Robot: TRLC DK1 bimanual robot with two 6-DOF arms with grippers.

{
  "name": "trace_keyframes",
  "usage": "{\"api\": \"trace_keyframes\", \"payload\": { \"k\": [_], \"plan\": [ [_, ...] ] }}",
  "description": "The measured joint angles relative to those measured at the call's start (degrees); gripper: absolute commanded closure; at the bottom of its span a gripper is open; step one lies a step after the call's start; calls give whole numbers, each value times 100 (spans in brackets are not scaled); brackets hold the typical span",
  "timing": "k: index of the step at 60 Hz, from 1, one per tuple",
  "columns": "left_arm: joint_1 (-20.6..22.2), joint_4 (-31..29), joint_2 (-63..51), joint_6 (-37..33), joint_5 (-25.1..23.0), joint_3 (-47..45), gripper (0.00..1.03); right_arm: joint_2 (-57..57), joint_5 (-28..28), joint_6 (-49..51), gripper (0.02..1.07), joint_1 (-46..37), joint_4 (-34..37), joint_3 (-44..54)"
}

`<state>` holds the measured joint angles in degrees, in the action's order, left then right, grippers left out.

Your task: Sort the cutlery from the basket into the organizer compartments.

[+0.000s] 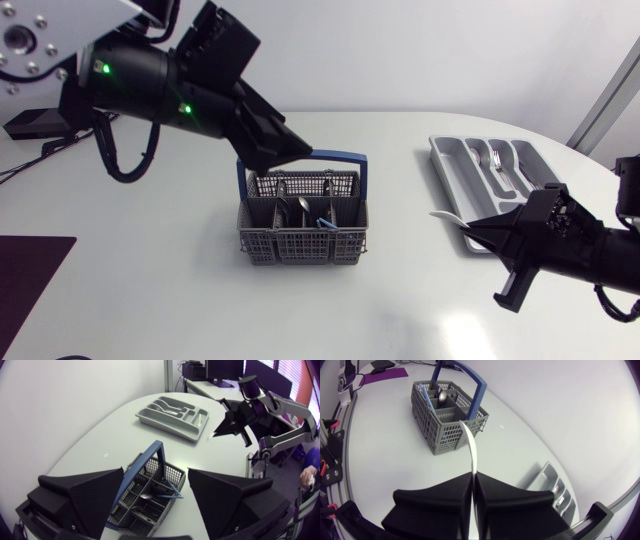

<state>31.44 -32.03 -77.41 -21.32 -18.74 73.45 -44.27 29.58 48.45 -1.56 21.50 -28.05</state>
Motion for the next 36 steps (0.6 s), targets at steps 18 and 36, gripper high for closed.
{"api": "trace_keyframes", "payload": {
  "k": [18,36],
  "plan": [
    [295,286,337,-732,428,-907,14,-1458,1032,1521,102,-2055,503,-372],
    [442,459,439,-1311,603,-1506,15,-3665,1266,3294,102,-3438,1482,-1974]
  ]
}}
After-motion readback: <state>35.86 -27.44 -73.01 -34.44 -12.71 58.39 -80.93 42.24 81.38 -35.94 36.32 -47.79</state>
